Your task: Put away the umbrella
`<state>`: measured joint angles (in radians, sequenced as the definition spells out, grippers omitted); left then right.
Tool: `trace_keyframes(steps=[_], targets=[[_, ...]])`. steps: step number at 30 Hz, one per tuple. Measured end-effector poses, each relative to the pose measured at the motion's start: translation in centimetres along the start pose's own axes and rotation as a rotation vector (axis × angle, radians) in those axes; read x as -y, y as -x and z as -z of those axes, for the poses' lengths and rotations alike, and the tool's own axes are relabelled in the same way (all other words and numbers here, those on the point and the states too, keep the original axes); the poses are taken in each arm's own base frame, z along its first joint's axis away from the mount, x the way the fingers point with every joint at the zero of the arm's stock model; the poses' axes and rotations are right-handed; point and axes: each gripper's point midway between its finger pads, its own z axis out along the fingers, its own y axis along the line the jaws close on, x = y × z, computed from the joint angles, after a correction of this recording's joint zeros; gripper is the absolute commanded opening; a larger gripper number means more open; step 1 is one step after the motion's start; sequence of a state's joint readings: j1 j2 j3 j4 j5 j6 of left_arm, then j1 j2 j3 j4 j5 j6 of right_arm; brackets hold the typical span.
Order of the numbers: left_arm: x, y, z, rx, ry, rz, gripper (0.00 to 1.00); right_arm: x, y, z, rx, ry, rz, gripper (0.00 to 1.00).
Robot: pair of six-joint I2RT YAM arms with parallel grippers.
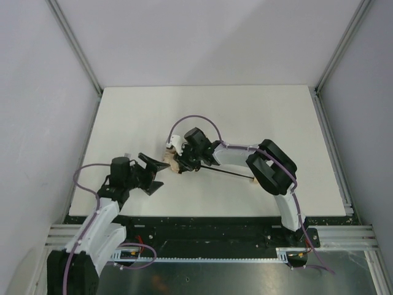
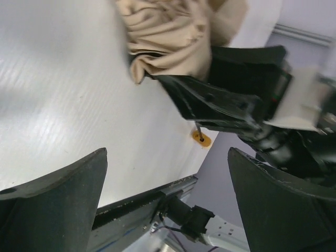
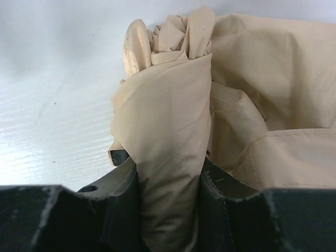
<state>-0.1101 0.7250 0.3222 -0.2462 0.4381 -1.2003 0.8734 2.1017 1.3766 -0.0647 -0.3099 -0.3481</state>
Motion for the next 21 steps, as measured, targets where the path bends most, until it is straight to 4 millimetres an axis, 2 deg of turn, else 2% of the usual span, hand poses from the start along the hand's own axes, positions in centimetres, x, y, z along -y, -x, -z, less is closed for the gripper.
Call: trace_keyframes(steps=[5,8,12,18,21], targets=[[-2.6,-0.3,-1.9,-0.053,0.129,0.158,1.0,-0.5,0.3,-0.2,0.053,0.084,-0.025,0.0],[-3.3,-0.2,-2.7,-0.064,0.172,0.198,1.0,-0.7,0.5,-0.2,0.07,0.115,-0.034,0.0],[-2.9,0.6,-3.7,-0.061,0.184,0.213,0.99,-1.2,0.6,-0.2,0.082,0.14,-0.038,0.0],[-0.9,2.3,-5.0,-0.027,0.158,0.189,0.99,-1.5,0.6,-0.2,0.09,0.159,-0.05,0.0],[-1.0,2.4,-5.8,-0.019,0.173,0.194,0.99,-1.5,0.7,-0.2,0.091,0.159,-0.053,0.0]])
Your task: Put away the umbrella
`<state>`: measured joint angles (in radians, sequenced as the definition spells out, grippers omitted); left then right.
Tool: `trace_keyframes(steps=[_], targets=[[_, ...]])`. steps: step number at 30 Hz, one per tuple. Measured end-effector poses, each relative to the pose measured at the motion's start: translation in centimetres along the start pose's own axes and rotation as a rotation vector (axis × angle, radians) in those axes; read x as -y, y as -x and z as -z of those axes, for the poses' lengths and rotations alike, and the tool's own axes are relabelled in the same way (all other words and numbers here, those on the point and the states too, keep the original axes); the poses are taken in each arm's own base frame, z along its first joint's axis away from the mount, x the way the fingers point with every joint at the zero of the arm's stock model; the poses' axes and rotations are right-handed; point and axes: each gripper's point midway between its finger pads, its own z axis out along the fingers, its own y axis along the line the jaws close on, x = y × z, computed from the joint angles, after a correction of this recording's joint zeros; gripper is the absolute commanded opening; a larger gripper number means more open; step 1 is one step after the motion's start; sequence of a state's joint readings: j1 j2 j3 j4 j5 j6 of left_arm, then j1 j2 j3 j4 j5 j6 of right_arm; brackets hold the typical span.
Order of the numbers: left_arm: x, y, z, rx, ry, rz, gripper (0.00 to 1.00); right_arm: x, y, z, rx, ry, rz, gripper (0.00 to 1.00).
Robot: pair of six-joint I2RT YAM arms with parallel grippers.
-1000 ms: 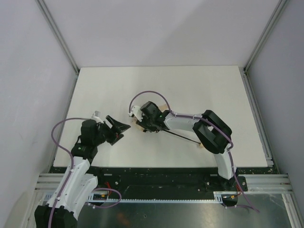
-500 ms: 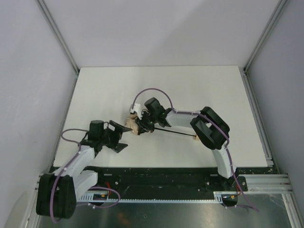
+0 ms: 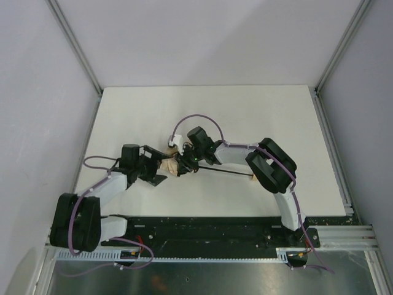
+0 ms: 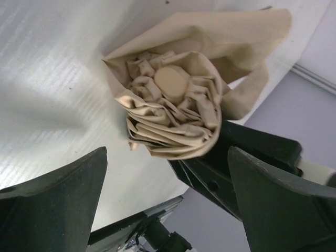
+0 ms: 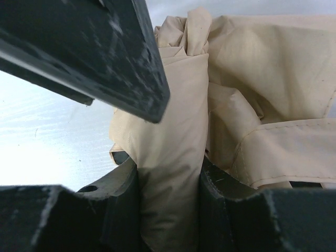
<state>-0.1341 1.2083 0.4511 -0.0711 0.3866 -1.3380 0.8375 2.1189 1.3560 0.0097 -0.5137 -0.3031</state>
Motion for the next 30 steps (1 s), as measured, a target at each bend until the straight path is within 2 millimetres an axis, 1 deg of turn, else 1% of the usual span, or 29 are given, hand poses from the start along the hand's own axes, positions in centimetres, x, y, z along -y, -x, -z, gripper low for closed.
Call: trace_keyframes(steps=[5,8,12,14,16,18,19,20,22,23,24,30], targets=[[-1.4,0.1,-1.8,0.015,0.081,0.017,0.93,-0.1,0.0,0.0,0.003,0.001,-0.011,0.0],[-1.4,0.4,-2.5,0.032,0.093,0.012,0.84,-0.1,0.1,0.0,0.003,0.001,-0.015,0.0],[-0.6,0.9,-3.8,0.046,0.071,-0.026,0.66,-0.1,0.1,0.0,0.005,0.0,-0.022,0.0],[-0.4,1.1,-4.2,0.049,0.056,-0.034,0.55,-0.1,0.1,0.0,0.006,0.001,-0.027,0.0],[-0.2,1.2,-4.6,0.048,0.046,-0.044,0.37,-0.1,0.2,0.0,0.007,-0.002,-0.035,0.0],[0.0,1.2,-4.7,0.045,0.034,-0.044,0.17,-0.1,0.1,0.0,0.008,-0.003,-0.04,0.0],[0.3,1.2,-4.8,0.042,0.022,-0.04,0.09,0.0,0.1,0.0,0.007,-0.005,-0.041,0.0],[0.5,1.2,-4.9,0.039,0.012,-0.033,0.05,0.1,0.2,0.0,0.007,-0.014,-0.041,0.0],[0.6,1.2,-5.0,0.038,0.009,-0.017,0.01,0.5,0.2,0.1,0.008,-0.026,-0.04,0.01],[0.7,1.2,-5.1,0.036,0.006,-0.013,0.01,0.6,0.2,0.1,0.008,-0.032,-0.042,0.04],[0.7,1.2,-5.1,0.034,0.002,-0.01,0.0,0.7,0.2,0.1,0.009,-0.039,-0.044,0.1],[1.6,1.1,-5.2,0.016,-0.024,-0.03,0.0,1.3,0.3,0.8,0.001,-0.102,-0.105,0.6]])
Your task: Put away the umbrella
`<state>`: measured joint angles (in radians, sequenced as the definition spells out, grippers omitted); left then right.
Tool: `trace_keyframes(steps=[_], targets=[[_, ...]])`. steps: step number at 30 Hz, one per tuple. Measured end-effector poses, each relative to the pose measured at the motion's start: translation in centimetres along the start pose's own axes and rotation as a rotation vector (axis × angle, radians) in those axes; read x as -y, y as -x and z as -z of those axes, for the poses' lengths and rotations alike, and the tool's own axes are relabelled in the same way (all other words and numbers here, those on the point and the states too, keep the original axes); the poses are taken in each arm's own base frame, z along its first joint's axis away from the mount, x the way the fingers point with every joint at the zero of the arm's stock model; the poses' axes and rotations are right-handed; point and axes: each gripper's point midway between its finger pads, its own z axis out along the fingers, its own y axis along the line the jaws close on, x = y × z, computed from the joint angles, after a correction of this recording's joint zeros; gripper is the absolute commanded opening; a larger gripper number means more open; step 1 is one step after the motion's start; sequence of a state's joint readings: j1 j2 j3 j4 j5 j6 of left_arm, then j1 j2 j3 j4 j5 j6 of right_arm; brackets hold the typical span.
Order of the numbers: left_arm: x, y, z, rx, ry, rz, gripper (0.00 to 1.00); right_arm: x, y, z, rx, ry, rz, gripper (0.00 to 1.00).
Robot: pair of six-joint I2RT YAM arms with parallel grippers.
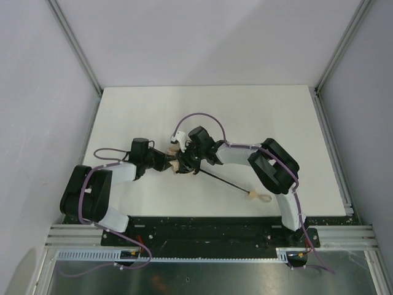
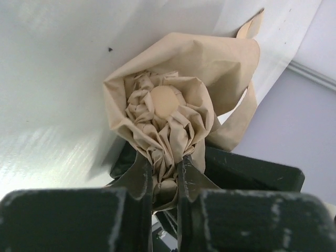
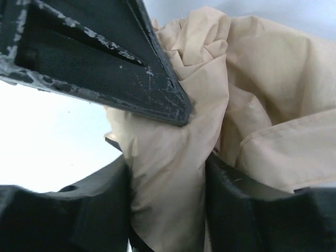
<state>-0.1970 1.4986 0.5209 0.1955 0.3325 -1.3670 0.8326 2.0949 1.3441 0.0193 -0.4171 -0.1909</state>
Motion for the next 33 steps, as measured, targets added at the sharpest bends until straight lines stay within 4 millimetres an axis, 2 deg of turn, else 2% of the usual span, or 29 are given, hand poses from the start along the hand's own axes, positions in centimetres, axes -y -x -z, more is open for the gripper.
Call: trace_keyframes(steps=[2,5,9,12,16,19,21,24,25,27,28,30,31,33], targets=[[0.1,-0.3,-0.1,-0.019,0.002,-0.027,0.0,-0.2,-0.2,0.6,-0.019,-0.027,-0.031,0.77],[0.2,-0.2,-0.1,-0.022,0.014,-0.059,0.0,-0.6,-0.3,2.0,-0.058,-0.093,-0.036,0.86],[-0.2,-0.2,-0.3,-0.031,0.051,-0.071,0.0,-1.8,0.9,3.8,-0.086,-0.218,0.044,0.88],[0.0,-0.1,-0.5,-0.037,0.072,-0.071,0.0,-2.7,2.1,4.2,-0.076,-0.298,0.135,0.88],[0.3,0.1,-0.9,-0.043,0.089,-0.076,0.0,-3.5,2.6,4.0,-0.073,-0.353,0.207,0.83],[0.4,0.1,-0.9,-0.048,0.1,-0.075,0.0,-2.5,2.7,3.7,-0.059,-0.384,0.202,0.74],[0.4,0.1,-0.9,-0.05,0.105,-0.073,0.0,-1.1,2.0,3.1,-0.068,-0.403,0.185,0.65],[0.4,0.1,-1.0,-0.052,0.113,-0.071,0.0,1.2,0.0,2.1,-0.104,-0.422,0.145,0.44],[0.5,0.1,-1.0,-0.053,0.115,-0.071,0.0,1.8,-0.6,1.7,-0.11,-0.419,0.132,0.34],[0.8,0.3,-1.2,-0.048,0.107,-0.073,0.0,2.5,-0.4,1.5,-0.099,-0.418,0.113,0.12],[1.3,0.4,-1.3,-0.043,0.098,-0.076,0.0,2.7,-0.2,1.5,-0.092,-0.415,0.107,0.06],[1.9,0.7,-1.3,-0.031,0.088,-0.085,0.02,3.0,0.2,1.5,-0.078,-0.393,0.086,0.01],[2.1,0.9,-1.3,-0.026,0.085,-0.091,0.15,3.1,0.2,1.5,-0.074,-0.375,0.074,0.01],[2.4,1.1,-1.3,-0.018,0.082,-0.113,0.5,3.2,0.2,1.3,-0.058,-0.317,0.024,0.0]])
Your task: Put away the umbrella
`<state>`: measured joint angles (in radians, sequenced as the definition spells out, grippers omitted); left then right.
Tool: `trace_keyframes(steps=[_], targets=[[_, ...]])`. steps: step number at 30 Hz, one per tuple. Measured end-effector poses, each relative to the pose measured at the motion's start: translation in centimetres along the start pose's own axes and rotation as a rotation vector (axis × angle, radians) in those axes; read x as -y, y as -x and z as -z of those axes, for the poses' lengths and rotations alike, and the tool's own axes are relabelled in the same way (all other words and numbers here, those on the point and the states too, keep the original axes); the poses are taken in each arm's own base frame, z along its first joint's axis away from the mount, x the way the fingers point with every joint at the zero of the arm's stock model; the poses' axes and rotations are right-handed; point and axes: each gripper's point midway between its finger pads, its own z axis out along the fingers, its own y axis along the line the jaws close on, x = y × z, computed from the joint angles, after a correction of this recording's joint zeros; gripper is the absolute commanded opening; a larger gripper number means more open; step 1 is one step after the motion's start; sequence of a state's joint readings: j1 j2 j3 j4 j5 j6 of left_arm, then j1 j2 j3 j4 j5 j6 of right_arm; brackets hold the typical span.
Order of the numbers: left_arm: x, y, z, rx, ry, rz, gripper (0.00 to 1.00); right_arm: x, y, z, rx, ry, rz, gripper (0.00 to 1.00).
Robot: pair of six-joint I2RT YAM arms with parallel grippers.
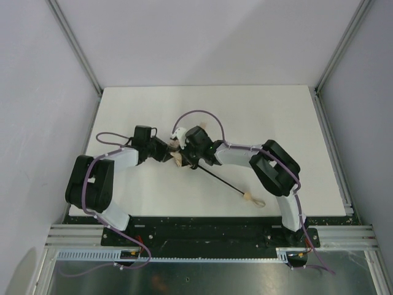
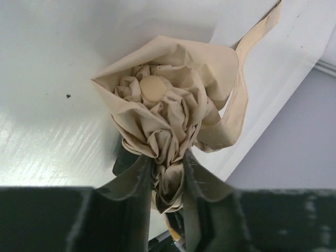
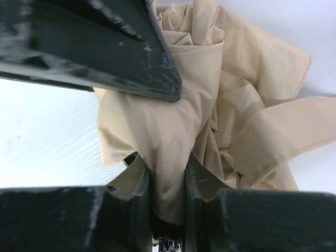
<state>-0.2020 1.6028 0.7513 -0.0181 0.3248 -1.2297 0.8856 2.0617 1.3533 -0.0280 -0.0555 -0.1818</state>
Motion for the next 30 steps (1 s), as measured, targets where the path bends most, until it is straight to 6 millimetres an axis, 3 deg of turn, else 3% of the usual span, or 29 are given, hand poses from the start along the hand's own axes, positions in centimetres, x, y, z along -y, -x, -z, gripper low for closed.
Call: trace_keyframes(steps=[2,5,13,17,22,30], targets=[[0.0,0.2,0.0,0.006,0.003,-0.04,0.75,0.0,0.1,-0.1,0.019,0.083,-0.089,0.0],[-1.0,0.3,0.0,0.015,0.036,-0.09,0.94,-0.5,0.4,-0.2,0.053,0.246,-0.234,0.0],[-0.9,-0.1,1.7,0.021,0.017,-0.171,1.0,-2.6,0.0,0.3,0.063,0.574,-0.491,0.0],[-1.1,-0.4,1.4,-0.002,0.019,-0.17,0.98,-3.1,-0.4,0.8,0.048,0.681,-0.587,0.0],[-2.2,-1.1,0.6,-0.036,0.031,-0.153,0.83,-3.3,-0.9,1.3,0.029,0.778,-0.676,0.0],[-2.7,-1.5,-0.1,-0.024,0.045,-0.151,0.2,-3.7,-1.2,1.6,0.0,0.822,-0.758,0.0]])
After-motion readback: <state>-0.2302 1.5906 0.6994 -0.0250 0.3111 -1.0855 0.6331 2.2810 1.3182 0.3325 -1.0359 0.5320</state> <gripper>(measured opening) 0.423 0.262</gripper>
